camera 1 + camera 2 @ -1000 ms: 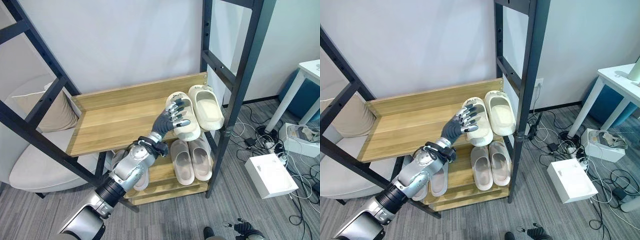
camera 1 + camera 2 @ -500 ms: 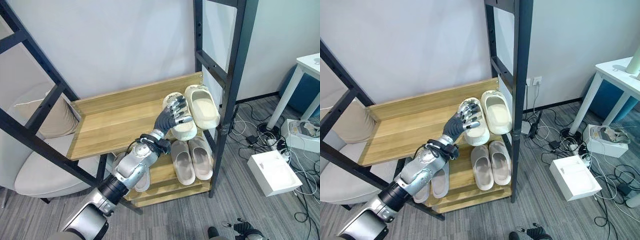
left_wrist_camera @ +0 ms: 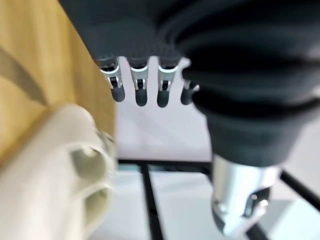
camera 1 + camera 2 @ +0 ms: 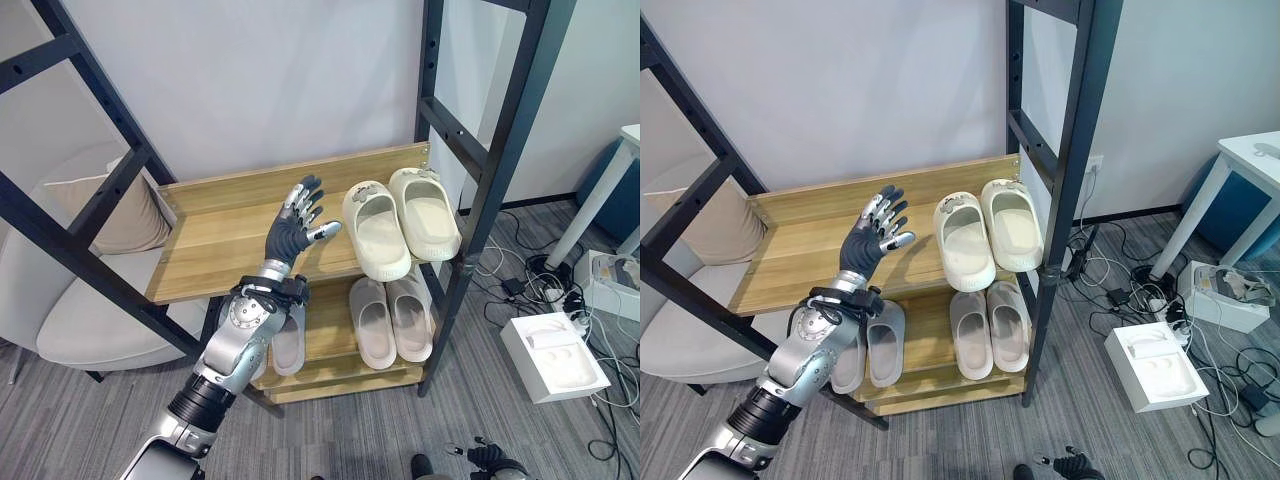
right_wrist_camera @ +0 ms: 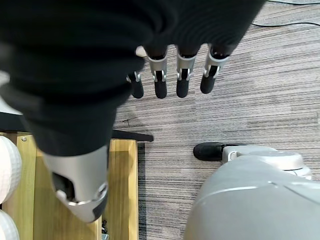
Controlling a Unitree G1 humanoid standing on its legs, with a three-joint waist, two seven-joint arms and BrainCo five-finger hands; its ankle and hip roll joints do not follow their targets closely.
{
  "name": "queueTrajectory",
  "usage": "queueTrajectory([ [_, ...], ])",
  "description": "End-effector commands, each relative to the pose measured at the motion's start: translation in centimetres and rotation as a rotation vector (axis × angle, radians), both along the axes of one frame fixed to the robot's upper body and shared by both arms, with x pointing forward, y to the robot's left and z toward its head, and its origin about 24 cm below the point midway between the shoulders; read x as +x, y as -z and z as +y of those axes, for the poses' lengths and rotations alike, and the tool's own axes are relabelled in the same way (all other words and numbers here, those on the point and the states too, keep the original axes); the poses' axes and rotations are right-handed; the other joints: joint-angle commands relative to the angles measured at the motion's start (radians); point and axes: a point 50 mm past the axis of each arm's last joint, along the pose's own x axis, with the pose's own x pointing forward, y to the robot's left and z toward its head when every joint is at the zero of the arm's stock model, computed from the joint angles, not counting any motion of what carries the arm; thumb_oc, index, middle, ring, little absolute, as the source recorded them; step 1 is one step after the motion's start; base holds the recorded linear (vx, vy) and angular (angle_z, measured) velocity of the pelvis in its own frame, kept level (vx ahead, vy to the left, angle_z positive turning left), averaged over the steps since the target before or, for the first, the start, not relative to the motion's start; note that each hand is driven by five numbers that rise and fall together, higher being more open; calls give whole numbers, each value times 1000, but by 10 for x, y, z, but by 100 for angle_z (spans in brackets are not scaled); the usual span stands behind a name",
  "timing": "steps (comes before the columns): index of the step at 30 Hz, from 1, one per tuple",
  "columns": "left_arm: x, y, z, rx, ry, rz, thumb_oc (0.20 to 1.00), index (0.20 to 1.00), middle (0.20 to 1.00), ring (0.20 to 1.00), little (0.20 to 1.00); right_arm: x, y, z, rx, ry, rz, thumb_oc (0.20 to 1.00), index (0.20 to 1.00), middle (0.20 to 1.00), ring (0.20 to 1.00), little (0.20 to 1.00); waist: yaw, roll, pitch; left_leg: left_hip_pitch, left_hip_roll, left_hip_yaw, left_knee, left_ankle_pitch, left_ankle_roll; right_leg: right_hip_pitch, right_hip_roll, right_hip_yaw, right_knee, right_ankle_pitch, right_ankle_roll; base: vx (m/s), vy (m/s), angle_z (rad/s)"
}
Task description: Arrange the slippers neatly on the shoe rack.
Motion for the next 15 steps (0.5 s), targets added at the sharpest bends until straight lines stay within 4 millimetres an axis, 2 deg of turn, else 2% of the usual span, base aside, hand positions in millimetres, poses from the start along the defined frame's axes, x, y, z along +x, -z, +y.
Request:
queueTrajectory([
  [1,15,-7,-4,90,15,-41,1000,1000,1000,1000,1000,18,-4,6,9,-14,-56,1000,1000,1000,1000,1000,-7,-40,14,30,8,-29,1,-47,-37,48,39,-57,1,-95,-10,0,0,0],
  [4,20,10,-13,123,34,38,1000,1000,1000,1000,1000,18,-3,8,7,-23,-50,1000,1000,1000,1000,1000,-14,-40,14,30,9,-27,1,-48,-36,46,40,-54,1,-93,-9,0,0,0],
  [7,23,18,-22,142,53,79,1000,1000,1000,1000,1000,17,-3,11,10,-25,-44,1000,1000,1000,1000,1000,-21,-41,13,32,9,-24,1,-48,-36,44,41,-51,1,-92,-8,0,0,0],
  [15,34,9,-45,110,70,74,1000,1000,1000,1000,1000,12,0,15,13,-27,-28,1000,1000,1000,1000,1000,-40,-40,14,31,11,-17,1,-49,-36,38,42,-43,1,-89,-8,0,0,0],
])
